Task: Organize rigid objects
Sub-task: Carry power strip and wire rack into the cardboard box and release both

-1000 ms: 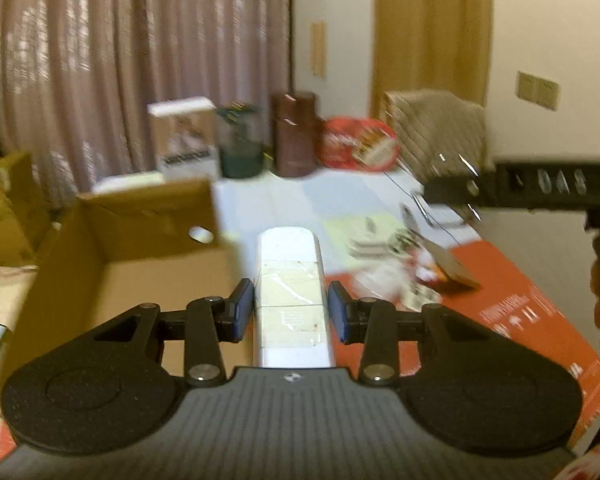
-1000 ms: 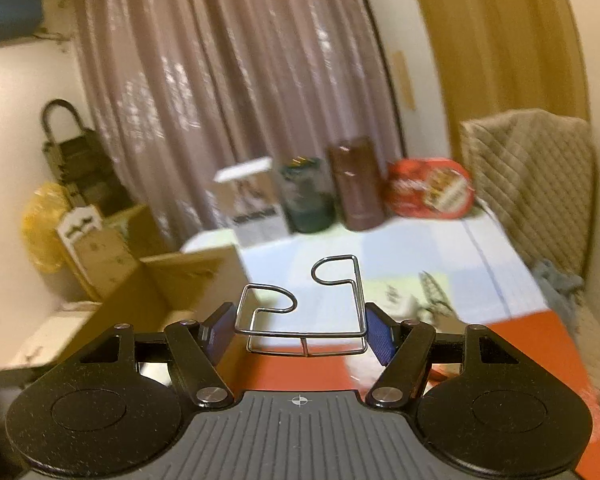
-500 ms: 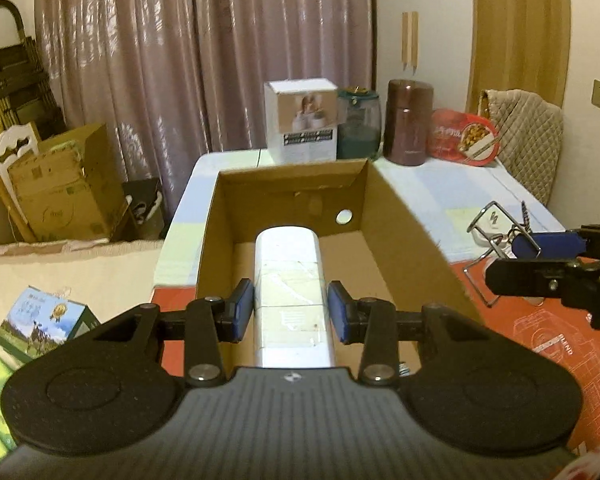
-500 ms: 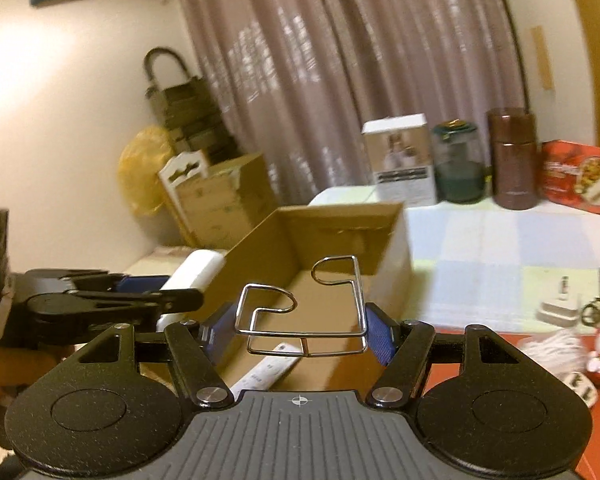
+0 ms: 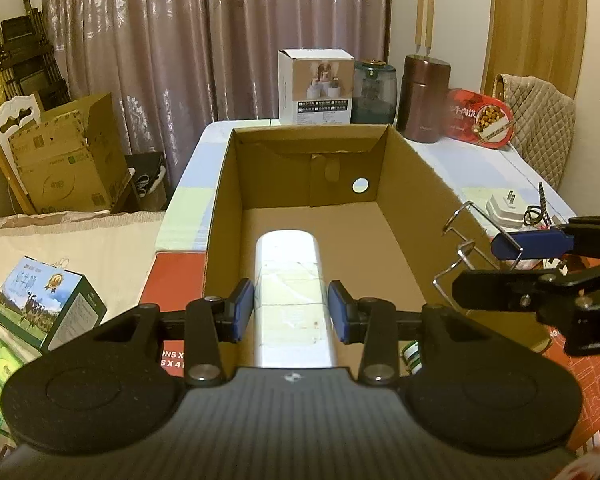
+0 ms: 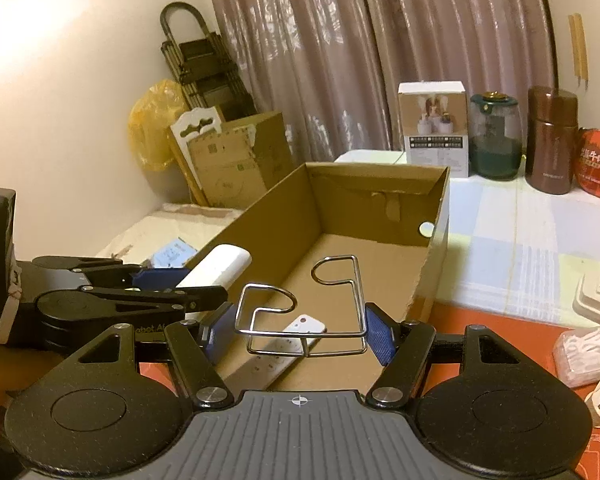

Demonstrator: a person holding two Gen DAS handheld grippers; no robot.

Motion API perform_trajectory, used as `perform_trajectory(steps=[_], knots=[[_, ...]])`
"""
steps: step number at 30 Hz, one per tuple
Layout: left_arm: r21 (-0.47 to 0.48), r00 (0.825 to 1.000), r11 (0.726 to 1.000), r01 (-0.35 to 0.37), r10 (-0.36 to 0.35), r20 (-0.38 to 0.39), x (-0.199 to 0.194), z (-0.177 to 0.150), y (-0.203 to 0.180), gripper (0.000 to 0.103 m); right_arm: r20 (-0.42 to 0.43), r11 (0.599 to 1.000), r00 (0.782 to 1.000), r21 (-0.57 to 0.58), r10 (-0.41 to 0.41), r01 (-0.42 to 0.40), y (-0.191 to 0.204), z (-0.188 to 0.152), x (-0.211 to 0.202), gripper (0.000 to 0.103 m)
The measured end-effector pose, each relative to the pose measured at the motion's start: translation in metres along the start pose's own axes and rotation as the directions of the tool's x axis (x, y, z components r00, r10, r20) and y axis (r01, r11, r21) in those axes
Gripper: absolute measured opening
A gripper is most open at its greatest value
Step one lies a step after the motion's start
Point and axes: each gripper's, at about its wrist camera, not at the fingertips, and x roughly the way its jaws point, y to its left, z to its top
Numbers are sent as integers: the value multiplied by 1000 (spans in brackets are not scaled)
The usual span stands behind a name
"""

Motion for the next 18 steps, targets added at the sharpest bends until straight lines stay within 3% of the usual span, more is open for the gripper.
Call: perform_trajectory(steps=[9,18], knots=[[-5,999,1000,-14,14,33,-11,3,2,34,-12,1000,1000,-10,-15,15,-2,-3,5,66],[-28,998,1000,7,-5,69,-26,8,-4,34,69,998,996,26,-51,49,-17,2,-19,68]])
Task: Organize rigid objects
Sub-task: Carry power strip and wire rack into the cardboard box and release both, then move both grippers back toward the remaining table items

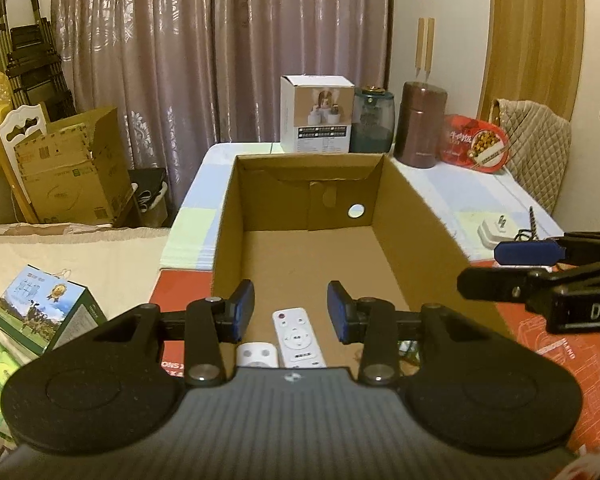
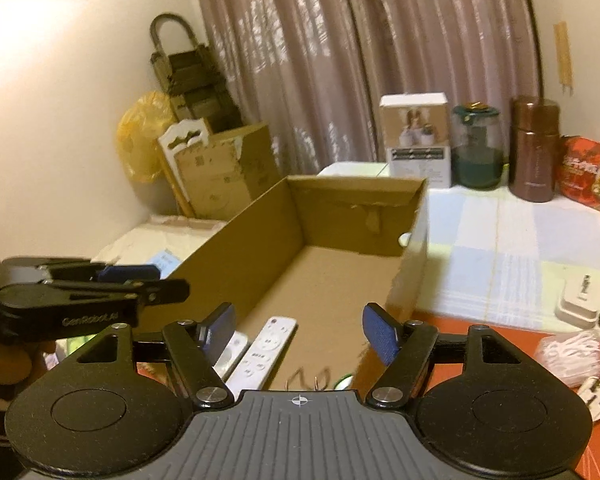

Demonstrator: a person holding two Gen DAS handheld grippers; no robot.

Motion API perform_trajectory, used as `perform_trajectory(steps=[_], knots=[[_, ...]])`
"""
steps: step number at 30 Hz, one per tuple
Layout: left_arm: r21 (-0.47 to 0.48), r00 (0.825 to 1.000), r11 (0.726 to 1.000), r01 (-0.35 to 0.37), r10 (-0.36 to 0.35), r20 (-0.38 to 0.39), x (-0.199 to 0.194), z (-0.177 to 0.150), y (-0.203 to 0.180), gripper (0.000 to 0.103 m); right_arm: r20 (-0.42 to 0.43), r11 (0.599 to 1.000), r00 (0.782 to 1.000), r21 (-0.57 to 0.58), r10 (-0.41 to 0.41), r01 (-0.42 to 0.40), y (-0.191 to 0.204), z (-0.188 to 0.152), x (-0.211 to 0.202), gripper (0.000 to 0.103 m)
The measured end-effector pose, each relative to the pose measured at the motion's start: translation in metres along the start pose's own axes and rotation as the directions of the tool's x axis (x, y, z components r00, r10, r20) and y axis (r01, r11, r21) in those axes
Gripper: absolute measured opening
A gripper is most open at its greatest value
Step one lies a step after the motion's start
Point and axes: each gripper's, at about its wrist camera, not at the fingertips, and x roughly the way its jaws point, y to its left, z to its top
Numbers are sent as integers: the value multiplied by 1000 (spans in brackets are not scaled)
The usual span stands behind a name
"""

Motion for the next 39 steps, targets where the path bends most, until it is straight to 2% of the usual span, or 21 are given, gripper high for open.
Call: perform_trajectory(steps=[9,18,24,26,33,37,39], knots=[[-12,997,997,73,-73,4,-4,7,-35,34,62,998,997,32,-51,49,-20,5,-27,69],[5,987,987,161,-161,16,2,19,-90,36,75,984,985,96,-157,149,-62,-2,-59,70],[32,979,978,204,-205,10,11,23,-126,45,54,963,970,147,-237,228,-101,-14,-81,70],[40,975,974,223,-223,2,14,22,-137,53,47,956,965,161,-257,247,-113,-19,-89,70],[70,961,959,276,-275,-18,25,21,-174,69,16,927,942,183,-335,326,-154,-32,-112,71],[85,957,954,289,-287,-28,33,19,-192,79,-9,909,930,204,-369,363,-178,-41,-123,75],[94,956,951,293,-291,-39,40,17,-200,80,-18,902,923,207,-385,380,-190,-44,-129,77]])
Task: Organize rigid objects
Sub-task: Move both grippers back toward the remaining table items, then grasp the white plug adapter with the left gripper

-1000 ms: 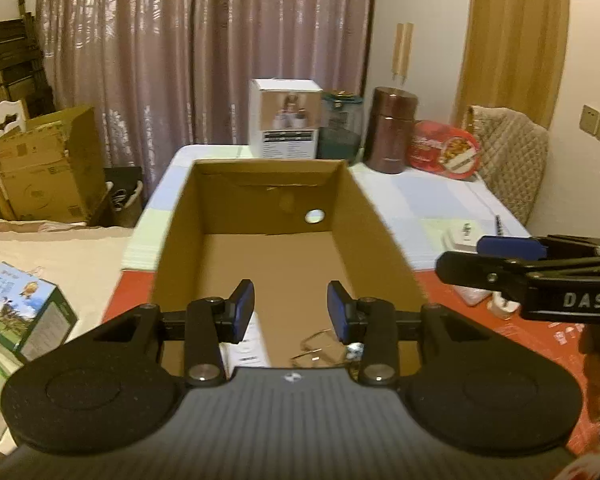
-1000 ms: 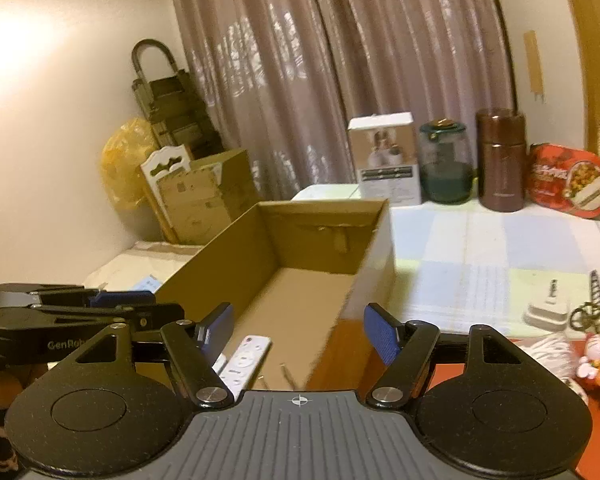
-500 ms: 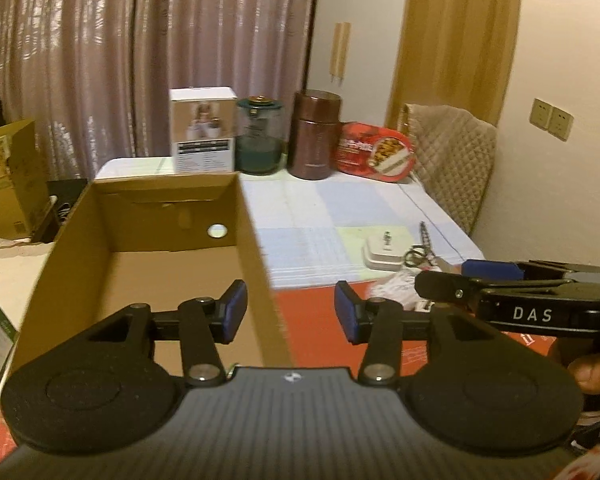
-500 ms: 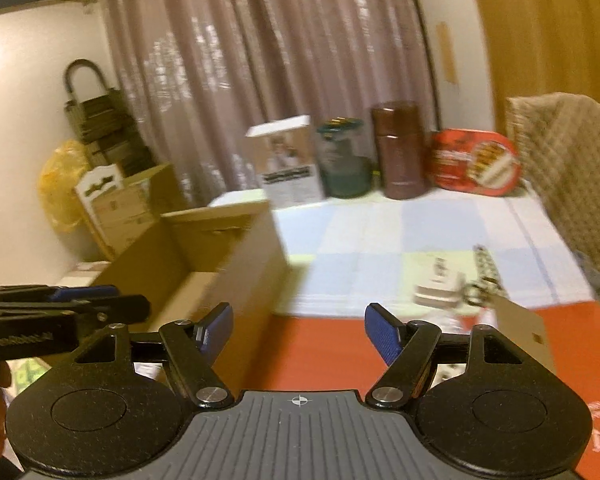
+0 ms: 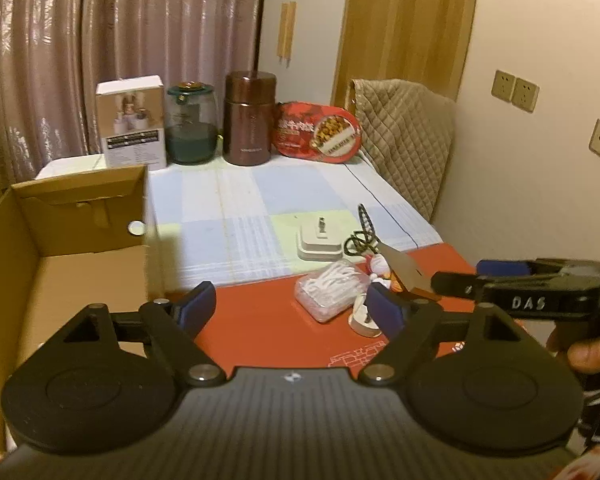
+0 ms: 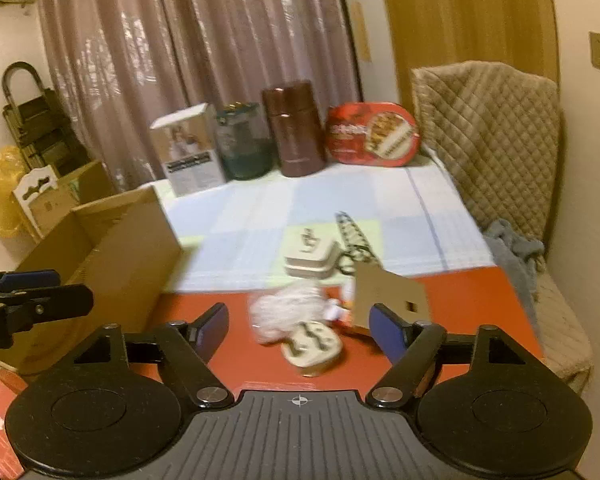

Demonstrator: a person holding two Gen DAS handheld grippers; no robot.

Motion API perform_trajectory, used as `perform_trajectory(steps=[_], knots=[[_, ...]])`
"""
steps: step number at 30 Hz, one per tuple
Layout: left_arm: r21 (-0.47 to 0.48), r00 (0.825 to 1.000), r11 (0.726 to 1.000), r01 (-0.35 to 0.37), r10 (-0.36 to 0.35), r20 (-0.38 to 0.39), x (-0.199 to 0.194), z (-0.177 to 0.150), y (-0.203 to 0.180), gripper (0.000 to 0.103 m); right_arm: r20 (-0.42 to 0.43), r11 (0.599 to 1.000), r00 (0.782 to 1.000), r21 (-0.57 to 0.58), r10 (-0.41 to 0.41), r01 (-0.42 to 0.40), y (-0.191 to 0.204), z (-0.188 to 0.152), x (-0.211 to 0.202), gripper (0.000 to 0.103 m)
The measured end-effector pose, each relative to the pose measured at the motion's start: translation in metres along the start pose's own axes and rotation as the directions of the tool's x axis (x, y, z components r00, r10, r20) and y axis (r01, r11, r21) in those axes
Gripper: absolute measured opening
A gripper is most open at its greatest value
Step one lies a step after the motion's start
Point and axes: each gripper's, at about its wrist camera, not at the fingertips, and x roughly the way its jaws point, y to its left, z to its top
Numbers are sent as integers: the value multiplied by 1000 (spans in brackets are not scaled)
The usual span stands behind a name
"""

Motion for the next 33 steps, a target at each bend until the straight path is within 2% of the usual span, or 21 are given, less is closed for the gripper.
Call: perform_trajectory(steps=[2,9,11,18,22,29,33], knots=[[4,1000,1000,3,-3,-9,8,-2,-5,83,-1,1000,1000,-1,-24,24,-13,2,0,79],[19,998,999,42,-41,-40,37,-18,-24,83,-20,997,997,7,-80,80,-58,10,7,80],[17,996,997,76,-76,-37,47,-23,-28,83,-39,997,996,14,-77,78,-66,11,13,80],[69,993,993,100,-96,-64,84,-39,-44,82,-96,1000,995,-4,-28,28,-73,10,37,80],[69,989,990,126,-120,-81,105,-46,-50,72,-115,999,993,45,-10,15,-81,13,50,80],[122,983,980,159,-146,-109,140,-54,-64,71,-130,995,992,103,-3,16,-90,19,64,80],[144,980,975,168,-150,-127,158,-57,-70,64,-145,995,989,96,-3,17,-89,19,67,80]])
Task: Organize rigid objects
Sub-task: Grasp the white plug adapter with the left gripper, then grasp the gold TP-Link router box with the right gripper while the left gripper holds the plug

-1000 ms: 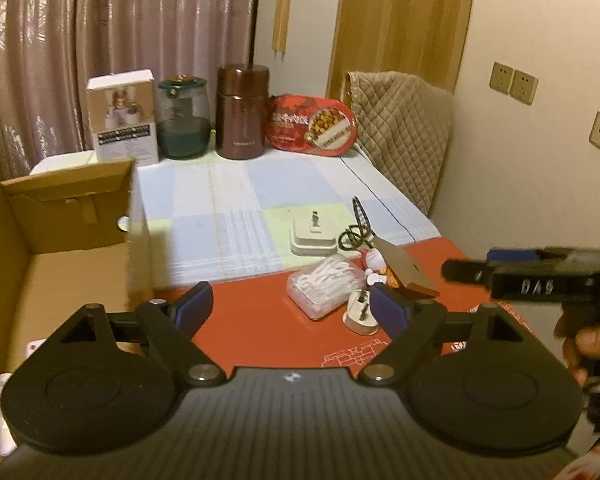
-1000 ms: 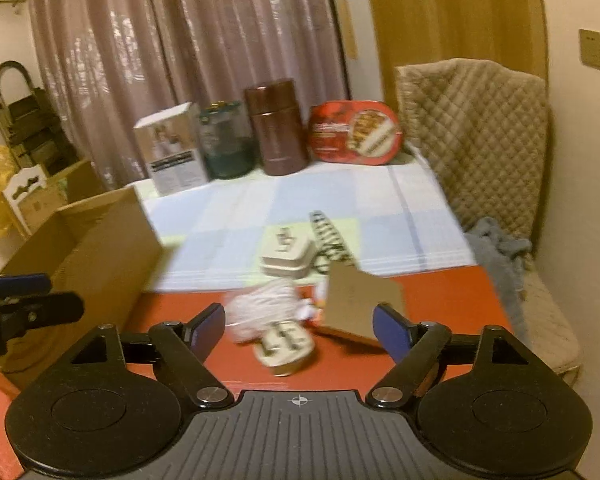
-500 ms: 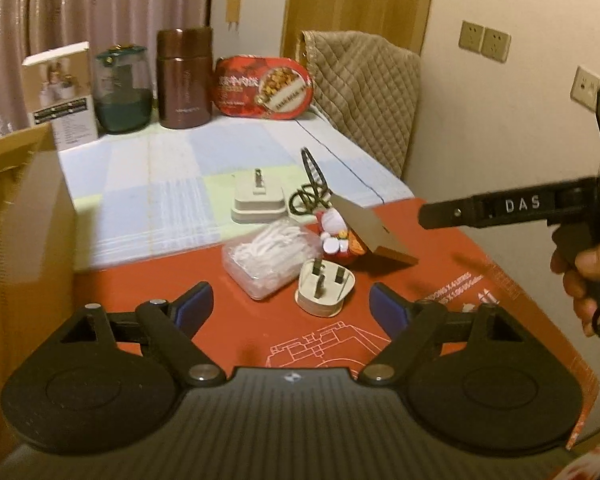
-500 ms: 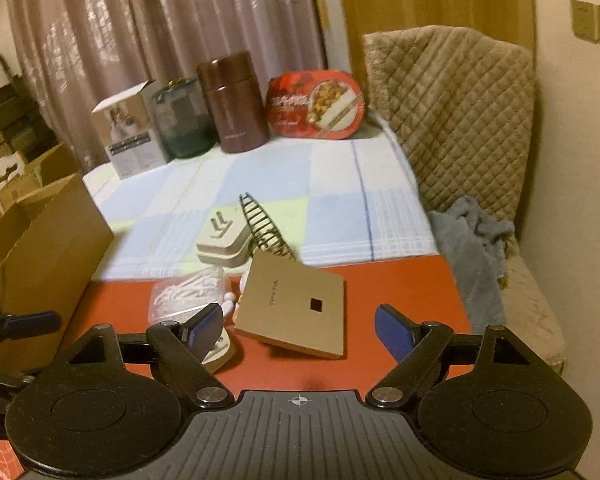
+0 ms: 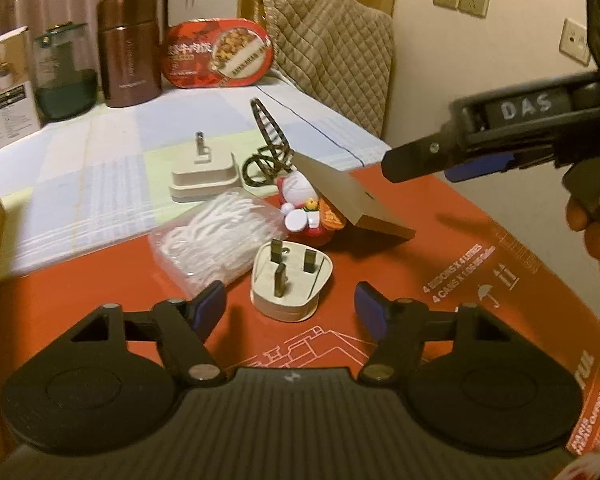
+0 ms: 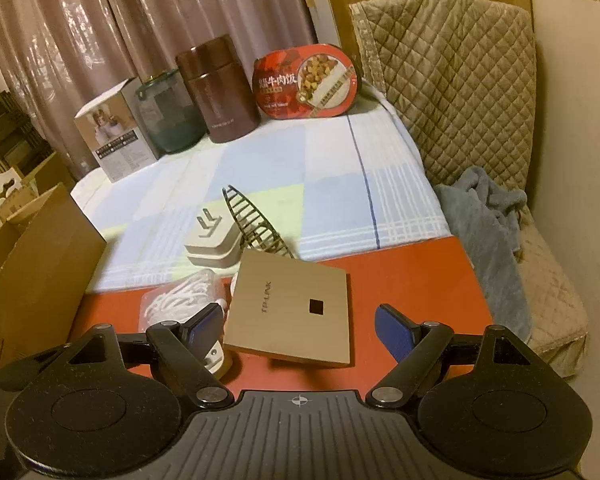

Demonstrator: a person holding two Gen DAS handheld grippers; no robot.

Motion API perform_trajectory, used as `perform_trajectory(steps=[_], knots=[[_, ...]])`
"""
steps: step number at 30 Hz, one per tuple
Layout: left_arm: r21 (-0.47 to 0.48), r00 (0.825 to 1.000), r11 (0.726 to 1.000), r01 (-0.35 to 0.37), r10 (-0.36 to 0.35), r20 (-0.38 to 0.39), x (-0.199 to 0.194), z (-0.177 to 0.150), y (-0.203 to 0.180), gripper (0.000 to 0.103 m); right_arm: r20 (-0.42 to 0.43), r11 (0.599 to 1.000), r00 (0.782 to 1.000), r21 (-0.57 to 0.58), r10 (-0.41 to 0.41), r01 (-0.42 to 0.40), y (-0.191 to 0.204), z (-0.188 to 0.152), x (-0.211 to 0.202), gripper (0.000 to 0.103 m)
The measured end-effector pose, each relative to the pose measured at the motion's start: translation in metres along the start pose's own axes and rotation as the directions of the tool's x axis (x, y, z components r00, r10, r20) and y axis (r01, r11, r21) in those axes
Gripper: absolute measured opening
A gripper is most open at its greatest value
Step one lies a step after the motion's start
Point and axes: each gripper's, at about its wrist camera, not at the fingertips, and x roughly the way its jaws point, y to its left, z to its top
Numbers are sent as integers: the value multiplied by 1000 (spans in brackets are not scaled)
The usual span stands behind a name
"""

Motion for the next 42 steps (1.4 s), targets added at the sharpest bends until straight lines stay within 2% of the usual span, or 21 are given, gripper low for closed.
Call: perform_trajectory(steps=[6,8,11,13,17,22,29,36,38,42], knots=[[18,1000,1000,-12,12,-2,21,2,0,61,-19,1000,1000,-6,9,-9,2,-2,9,80],[28,1000,999,-17,17,-11,26,4,0,46,-27,1000,1000,-12,14,-15,5,-3,12,80],[22,1000,1000,-19,20,-15,25,3,1,39,-39,1000,999,-17,21,-22,8,-3,18,80],[0,999,1000,-26,26,-26,19,0,5,39,-42,1000,999,-7,25,-26,8,-3,22,81],[-51,997,997,-63,61,-46,3,-9,16,39,-32,999,999,22,36,-35,3,-3,28,90],[-82,995,992,-91,87,-58,-14,-19,28,39,-25,998,998,36,52,-51,-6,-4,36,93],[-74,993,991,-115,112,-47,-21,-27,35,39,-52,988,991,101,121,-116,-15,-6,54,93],[-61,992,991,-121,119,-29,-21,-29,35,39,-61,986,992,138,108,-99,-19,-5,61,93],[-60,992,991,-121,120,-27,-21,-29,35,39,-60,987,993,132,97,-88,-19,-5,59,85],[-58,993,991,-117,115,-36,-23,-30,33,39,-68,991,995,116,79,-71,-18,-8,50,85]])
